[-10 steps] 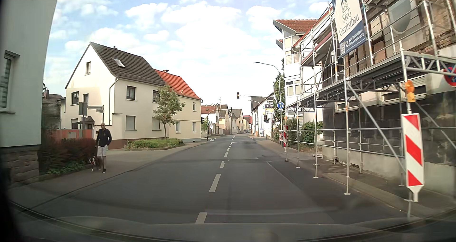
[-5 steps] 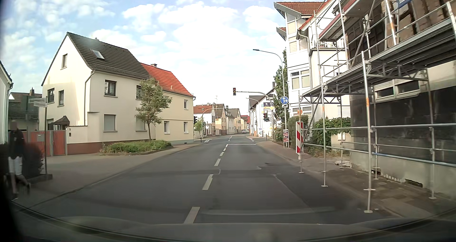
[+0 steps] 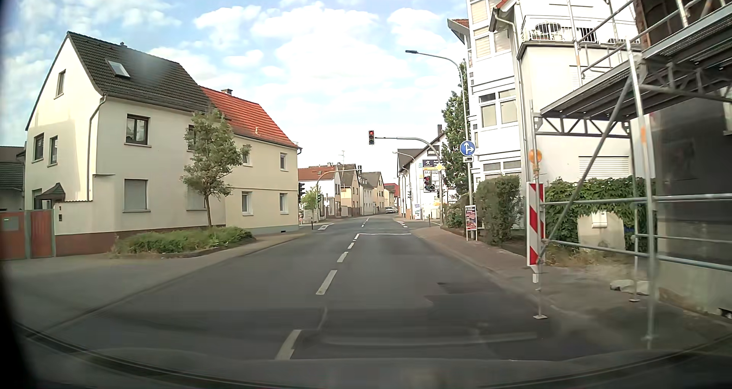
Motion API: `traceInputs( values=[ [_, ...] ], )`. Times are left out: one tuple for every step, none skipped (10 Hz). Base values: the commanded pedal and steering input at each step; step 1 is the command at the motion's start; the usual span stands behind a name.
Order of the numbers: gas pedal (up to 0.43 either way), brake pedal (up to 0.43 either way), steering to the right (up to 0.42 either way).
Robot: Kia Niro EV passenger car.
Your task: Follow the waypoints while adhering to traffic rules and regulations
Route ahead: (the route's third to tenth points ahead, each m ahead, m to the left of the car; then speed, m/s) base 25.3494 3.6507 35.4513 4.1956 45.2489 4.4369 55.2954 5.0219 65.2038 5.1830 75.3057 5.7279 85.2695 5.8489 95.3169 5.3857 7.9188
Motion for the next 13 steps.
traceInputs(
  values=[
    [0.0,0.146,0.007],
    [0.0,0.159,0.008],
    [0.0,0.159,0.009],
    [0.0,0.165,0.01],
    [0.0,0.165,0.01],
    [0.0,0.189,0.01],
    [0.0,0.213,0.01],
    [0.0,0.22,0.007],
    [0.0,0.226,0.002],
    [0.0,0.232,-0.003],
    [0.0,0.238,-0.009],
    [0.0,0.238,-0.01],
    [0.0,0.238,-0.01]
  ],
)
